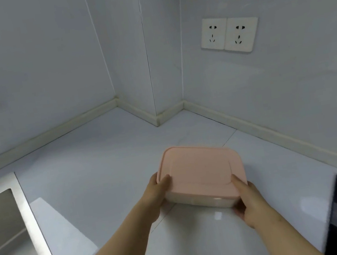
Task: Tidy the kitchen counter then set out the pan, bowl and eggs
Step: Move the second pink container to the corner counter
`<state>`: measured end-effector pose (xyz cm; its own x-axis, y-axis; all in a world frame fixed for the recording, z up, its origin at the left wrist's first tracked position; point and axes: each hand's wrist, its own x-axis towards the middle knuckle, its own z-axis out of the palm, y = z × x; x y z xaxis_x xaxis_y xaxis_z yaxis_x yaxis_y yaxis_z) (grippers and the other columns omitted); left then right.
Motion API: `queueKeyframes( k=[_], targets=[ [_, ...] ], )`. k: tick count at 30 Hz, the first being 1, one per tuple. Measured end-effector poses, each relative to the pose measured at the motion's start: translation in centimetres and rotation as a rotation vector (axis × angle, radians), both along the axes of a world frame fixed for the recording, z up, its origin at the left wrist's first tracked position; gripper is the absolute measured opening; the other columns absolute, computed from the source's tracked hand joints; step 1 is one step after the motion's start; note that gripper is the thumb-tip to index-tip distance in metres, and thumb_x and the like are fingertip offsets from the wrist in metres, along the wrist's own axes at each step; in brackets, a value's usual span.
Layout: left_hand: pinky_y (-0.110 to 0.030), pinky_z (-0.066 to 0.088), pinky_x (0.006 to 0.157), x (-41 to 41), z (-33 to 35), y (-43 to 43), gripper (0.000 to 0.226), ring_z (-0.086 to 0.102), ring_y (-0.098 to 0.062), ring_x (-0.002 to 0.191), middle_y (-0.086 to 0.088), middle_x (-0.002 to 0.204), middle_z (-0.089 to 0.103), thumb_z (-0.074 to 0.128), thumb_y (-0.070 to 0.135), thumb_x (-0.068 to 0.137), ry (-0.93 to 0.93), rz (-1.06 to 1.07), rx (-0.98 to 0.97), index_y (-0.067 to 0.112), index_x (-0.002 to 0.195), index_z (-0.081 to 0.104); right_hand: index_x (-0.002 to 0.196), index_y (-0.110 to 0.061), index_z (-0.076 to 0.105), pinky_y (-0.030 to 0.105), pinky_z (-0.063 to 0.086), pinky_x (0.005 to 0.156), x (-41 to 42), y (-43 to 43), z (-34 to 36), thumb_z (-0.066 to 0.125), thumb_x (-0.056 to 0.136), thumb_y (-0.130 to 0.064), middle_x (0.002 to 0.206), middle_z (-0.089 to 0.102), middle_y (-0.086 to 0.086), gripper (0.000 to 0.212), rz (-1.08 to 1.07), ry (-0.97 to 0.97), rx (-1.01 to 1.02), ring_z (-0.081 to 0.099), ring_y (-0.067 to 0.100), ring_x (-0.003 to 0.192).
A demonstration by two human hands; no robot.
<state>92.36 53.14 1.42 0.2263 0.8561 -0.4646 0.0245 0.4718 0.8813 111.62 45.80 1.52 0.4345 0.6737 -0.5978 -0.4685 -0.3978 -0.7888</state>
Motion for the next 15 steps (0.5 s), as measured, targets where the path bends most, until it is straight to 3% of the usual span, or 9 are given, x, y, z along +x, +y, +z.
queueKeyframes(
  k=[3,7,11,15],
  targets=[
    [-0.030,0.040,0.090,-0.1,0.1,0.5,0.046,0.053,-0.010,0.095,0.002,0.111,0.052,0.045,0.023,0.098,-0.061,-0.042,-0.017,0.011,0.140,0.029,0.127,-0.019,0.045,0.037,0.045,0.089,-0.3,0.1,-0.3,0.051,0.094,-0.031,0.116,0.057,0.007,0.035,-0.006,-0.020,-0.004,0.053,0.025,0.104],
    [-0.033,0.044,0.089,0.2,-0.8,0.4,0.045,0.054,-0.018,0.099,-0.003,0.111,0.052,0.046,0.028,0.097,-0.079,0.022,-0.020,0.011,0.135,0.029,0.132,-0.020,0.037,0.036,0.043,0.090,-0.6,0.1,-0.6,0.047,0.096,-0.033,0.114,0.054,0.004,0.040,0.004,-0.029,0.016,0.051,0.023,0.105],
    [-0.036,0.048,0.083,0.2,0.1,0.6,0.035,0.053,-0.016,0.094,-0.001,0.108,0.052,0.048,0.022,0.096,-0.163,0.057,-0.061,0.017,0.126,0.033,0.122,-0.016,0.040,0.040,0.043,0.095,-0.5,-0.2,-0.5,0.052,0.093,-0.028,0.105,0.058,0.004,0.033,-0.017,0.055,0.060,0.054,0.024,0.102],
    [-0.045,0.050,0.090,-0.4,1.9,0.9,0.036,0.054,-0.026,0.103,-0.008,0.114,0.049,0.053,0.015,0.092,-0.248,0.019,-0.066,0.016,0.124,0.037,0.109,-0.017,0.045,0.044,0.049,0.088,-0.9,-0.6,0.4,0.054,0.091,-0.019,0.103,0.058,0.010,0.020,-0.106,0.224,0.153,0.057,0.024,0.092]
  ],
)
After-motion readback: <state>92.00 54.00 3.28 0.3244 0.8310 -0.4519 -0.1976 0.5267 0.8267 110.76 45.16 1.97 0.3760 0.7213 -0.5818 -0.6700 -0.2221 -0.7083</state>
